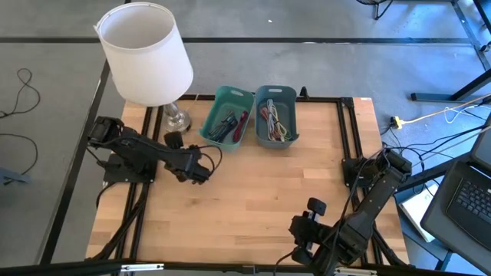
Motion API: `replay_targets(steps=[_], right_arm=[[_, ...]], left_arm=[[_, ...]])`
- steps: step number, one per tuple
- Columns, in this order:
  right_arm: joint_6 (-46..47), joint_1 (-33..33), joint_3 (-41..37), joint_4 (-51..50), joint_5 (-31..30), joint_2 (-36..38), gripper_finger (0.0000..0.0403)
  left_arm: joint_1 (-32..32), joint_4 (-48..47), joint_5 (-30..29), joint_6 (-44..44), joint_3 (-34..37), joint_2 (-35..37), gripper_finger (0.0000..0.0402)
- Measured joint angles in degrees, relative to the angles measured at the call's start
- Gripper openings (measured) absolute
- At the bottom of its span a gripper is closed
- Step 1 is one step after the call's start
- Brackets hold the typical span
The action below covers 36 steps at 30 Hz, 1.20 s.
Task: Pick and place USB-C Cables
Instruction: Adjust the green bin on the table
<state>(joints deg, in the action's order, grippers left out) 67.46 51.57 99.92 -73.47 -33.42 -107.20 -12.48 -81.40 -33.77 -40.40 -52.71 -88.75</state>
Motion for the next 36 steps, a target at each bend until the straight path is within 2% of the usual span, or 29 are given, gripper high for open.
replay_targets(steps=[3,9,12,17,22,29,36], right_arm=[[0.0,0.0,0.0,0.0,0.0,0.0,0.0155],[-0.2,-0.3,0.0,0.2,-0.4,0.0,0.0155],[-0.2,-0.3,0.0,0.9,-0.4,0.0,0.0155],[-0.2,-0.3,0.0,1.7,-0.4,0.0,0.0155],[-0.2,-0.3,0.0,1.7,-0.4,0.0,0.0155],[-0.2,-0.3,0.0,1.8,-0.4,0.0,0.0155],[-0.2,-0.3,0.0,2.1,-0.4,0.0,0.0155]], left_arm=[[2.6,4.2,-2.1,4.3,3.1,0.0,0.0175],[6.2,13.0,-13.4,11.4,4.1,0.0,0.0126],[7.9,17.8,-14.0,15.3,3.7,0.0,0.0084],[10.1,19.7,-14.8,17.1,3.7,0.0,0.001],[11.2,22.0,-17.3,18.1,3.7,0.0,0.0001],[11.5,30.7,-16.4,25.7,3.7,0.0,0.0001],[11.5,35.5,-16.3,29.0,3.7,0.0,0.0001]])
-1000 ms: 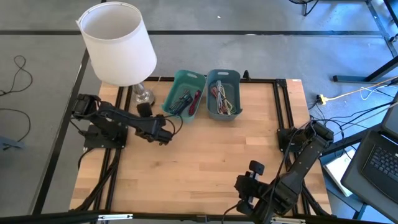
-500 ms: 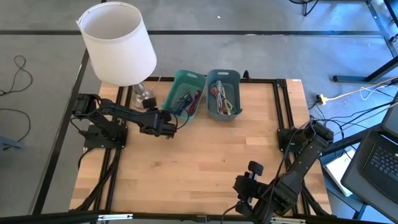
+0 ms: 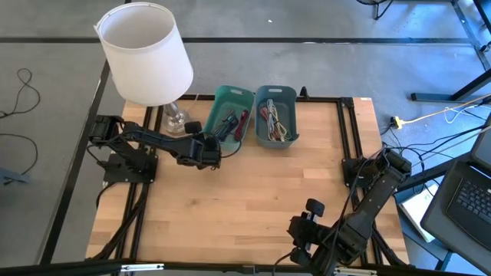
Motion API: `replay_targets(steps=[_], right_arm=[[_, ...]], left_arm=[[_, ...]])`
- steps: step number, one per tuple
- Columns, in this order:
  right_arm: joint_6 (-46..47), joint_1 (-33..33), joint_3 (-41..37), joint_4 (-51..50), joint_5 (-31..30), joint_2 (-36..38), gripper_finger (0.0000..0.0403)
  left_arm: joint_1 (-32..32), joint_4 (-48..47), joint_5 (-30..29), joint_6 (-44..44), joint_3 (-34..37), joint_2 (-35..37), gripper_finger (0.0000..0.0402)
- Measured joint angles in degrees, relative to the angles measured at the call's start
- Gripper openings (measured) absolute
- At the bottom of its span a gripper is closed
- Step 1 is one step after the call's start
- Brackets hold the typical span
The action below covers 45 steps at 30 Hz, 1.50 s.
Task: Pick and place USB-C Cables
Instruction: Adjust the green bin on the table, then return to Home Position
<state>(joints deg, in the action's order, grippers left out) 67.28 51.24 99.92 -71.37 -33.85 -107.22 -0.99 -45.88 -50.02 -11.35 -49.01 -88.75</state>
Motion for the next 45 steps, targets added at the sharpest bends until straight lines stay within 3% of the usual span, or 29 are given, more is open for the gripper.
replay_targets(steps=[21,24,27,30,33,39,42,45], right_arm=[[0.0,0.0,0.0,0.0,0.0,0.0,0.0155],[0.0,0.0,0.0,-0.1,0.0,0.0,0.0155],[-0.3,0.0,0.0,-0.8,0.0,0.0,0.0155],[-0.3,0.0,0.0,-2.1,0.0,0.0,0.0155],[-0.2,0.0,0.0,-3.2,-1.2,0.0,0.0155],[2.1,2.3,0.0,-3.6,-0.8,0.0,0.0155],[6.2,5.8,0.0,-3.7,-2.0,0.0,0.0153],[7.5,8.4,0.0,-2.4,-7.8,0.0,0.0137]], left_arm=[[-0.1,14.1,2.7,9.3,0.0,0.0,0.0002],[-1.6,10.8,-1.6,8.9,0.0,1.2,0.0001],[-3.1,1.6,-5.5,4.9,-2.3,3.8,0.0002],[-5.6,-8.3,-5.3,-2.6,-6.7,8.3,0.0001],[-12.8,-9.3,-0.9,-8.0,-10.6,14.0,0.0001],[-38.8,7.9,1.3,-9.6,-12.1,22.4,0.0001],[-52.9,16.8,-4.0,-10.9,-12.1,20.5,0.0001],[-61.5,26.0,-10.3,-10.7,-12.1,14.6,0.0001]])
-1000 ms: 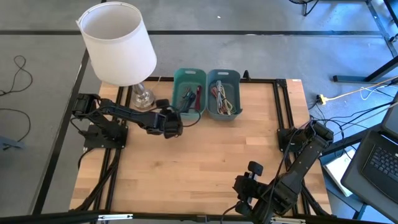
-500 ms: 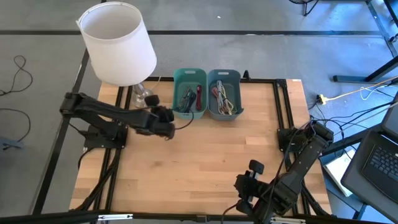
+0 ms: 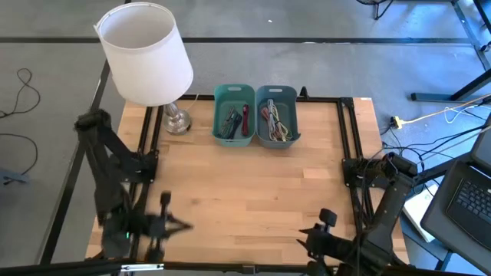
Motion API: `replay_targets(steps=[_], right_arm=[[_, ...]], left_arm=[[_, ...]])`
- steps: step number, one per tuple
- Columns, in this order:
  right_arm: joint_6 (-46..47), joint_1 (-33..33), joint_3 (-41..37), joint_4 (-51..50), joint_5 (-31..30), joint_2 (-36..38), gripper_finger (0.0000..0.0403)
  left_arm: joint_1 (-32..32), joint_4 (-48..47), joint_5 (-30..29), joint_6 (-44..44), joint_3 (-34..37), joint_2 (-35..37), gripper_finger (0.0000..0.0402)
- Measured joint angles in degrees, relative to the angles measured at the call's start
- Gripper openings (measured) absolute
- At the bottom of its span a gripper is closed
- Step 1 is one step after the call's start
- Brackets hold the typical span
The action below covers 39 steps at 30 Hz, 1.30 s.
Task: Pick and place USB-C Cables
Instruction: Return to Home Position
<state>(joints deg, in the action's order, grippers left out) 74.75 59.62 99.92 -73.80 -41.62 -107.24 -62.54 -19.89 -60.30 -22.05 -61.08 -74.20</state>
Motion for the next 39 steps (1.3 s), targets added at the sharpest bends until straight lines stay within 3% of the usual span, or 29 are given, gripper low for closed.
replay_targets(steps=[2,5,9,12,16,22,26,32,36,39], right_arm=[[-2.6,0.4,0.0,2.6,-4.1,0.0,0.011],[-14.8,-1.1,0.0,9.1,-7.8,0.0,0.0037],[-37.7,-7.1,0.0,20.3,-8.8,0.0,0.0009],[-54.3,-12.6,0.0,28.2,-5.9,0.5,0.0004],[-66.7,-18.4,0.0,32.1,-1.5,3.1,0.0003],[-70.3,-20.6,-1.9,31.1,-1.6,10.7,0.0001],[-64.6,-17.6,-13.6,34.2,-4.7,19.8,0.0001],[-57.8,-8.0,-36.5,52.5,-13.2,33.7,0.0001],[-62.2,-3.3,-47.1,66.8,-15.8,39.0,0.0],[-60.9,-1.2,-54.8,74.6,-15.1,40.9,0.0]], left_arm=[[-2.0,7.9,-2.2,3.0,0.0,-5.0,0.0001],[-0.5,21.2,-1.3,13.2,0.1,-12.5,0.0001],[6.2,34.7,11.3,28.5,0.1,-17.6,0.0001],[12.3,36.4,21.6,36.3,0.1,-17.5,0.0001],[18.6,32.1,25.1,43.1,0.1,-12.9,0.0001],[23.4,28.9,34.4,47.4,4.5,0.7,0.0001],[23.3,32.6,37.5,44.1,15.2,12.9,0.0001],[17.8,40.7,32.0,42.9,28.6,25.9,0.0001],[15.0,40.5,27.3,41.7,32.5,28.9,0.0001],[13.2,41.1,27.0,38.2,35.2,29.5,0.0001]])
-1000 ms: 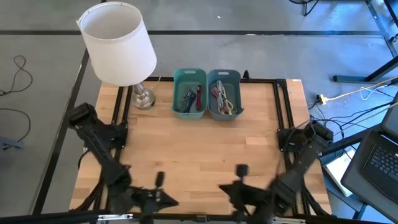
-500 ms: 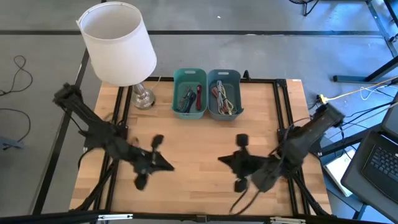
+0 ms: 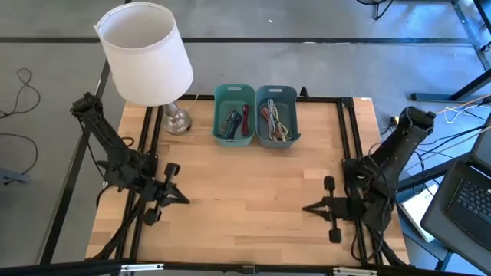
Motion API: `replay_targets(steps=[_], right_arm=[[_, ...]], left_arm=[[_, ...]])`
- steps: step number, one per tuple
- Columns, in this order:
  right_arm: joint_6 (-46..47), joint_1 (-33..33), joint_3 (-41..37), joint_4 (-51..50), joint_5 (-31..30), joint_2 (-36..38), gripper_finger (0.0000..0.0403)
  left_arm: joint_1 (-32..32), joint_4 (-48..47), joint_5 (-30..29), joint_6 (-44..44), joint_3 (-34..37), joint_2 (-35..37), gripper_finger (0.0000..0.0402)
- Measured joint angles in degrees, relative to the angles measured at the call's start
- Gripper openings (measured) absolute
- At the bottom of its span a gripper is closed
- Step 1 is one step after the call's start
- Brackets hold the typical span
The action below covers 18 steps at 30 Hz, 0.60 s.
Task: Pick and place USB-C Cables
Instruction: Return to Home Position
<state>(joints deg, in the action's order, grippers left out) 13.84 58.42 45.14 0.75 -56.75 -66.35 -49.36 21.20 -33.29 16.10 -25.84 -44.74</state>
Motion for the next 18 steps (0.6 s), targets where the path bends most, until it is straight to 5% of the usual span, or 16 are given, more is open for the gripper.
replay_targets(steps=[8,13,18], right_arm=[[5.0,-0.9,-17.6,26.7,12.1,-1.9,0.0],[5.1,-4.0,-25.4,37.6,17.3,-1.9,0.0],[2.7,-10.3,-31.5,46.4,23.9,-1.9,0.0]], left_arm=[[1.4,0.5,-1.1,-20.5,7.6,-5.3,0.0001],[4.0,3.4,-1.0,-21.7,10.2,-7.0,0.0001],[11.2,6.4,5.1,-23.0,13.5,-7.3,0.0001]])
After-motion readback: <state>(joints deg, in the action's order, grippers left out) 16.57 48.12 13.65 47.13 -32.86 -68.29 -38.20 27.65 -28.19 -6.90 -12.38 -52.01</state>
